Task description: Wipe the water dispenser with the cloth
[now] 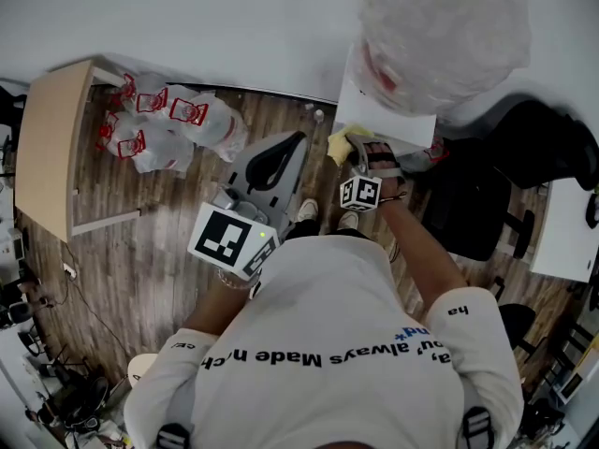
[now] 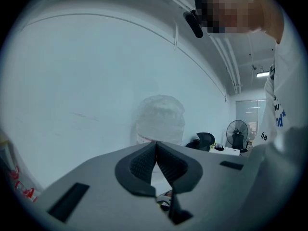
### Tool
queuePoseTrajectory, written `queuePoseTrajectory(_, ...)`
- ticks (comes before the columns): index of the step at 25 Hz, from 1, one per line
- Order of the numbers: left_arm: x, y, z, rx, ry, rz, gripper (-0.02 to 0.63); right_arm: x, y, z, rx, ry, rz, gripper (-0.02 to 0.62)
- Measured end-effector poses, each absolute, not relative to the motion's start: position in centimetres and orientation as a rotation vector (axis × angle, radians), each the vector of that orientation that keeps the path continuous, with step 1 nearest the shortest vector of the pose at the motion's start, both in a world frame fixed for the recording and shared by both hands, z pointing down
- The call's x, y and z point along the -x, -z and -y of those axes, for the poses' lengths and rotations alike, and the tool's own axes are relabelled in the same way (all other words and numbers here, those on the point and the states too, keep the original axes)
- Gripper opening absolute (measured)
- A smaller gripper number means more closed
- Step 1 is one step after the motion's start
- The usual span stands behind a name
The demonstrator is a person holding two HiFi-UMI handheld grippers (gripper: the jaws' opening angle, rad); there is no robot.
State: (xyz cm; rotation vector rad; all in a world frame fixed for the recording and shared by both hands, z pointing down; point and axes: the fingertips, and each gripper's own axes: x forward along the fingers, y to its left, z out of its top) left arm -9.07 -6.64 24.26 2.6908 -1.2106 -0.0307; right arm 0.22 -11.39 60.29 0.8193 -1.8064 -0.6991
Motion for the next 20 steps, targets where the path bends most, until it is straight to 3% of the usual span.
queuePoseTrajectory(11,10.7,-24.7,7.7,-2.668,0.028,1.244,0.02,4.1,-63.9,13.8,-0.65,0.737,1.757,0.058)
queuePoseTrajectory(20,10.8,-24.8,8.1,-2.663,0.02,1.254,0.02,2.9,-66.0,14.0,-0.54,0.78,1.68,0.058)
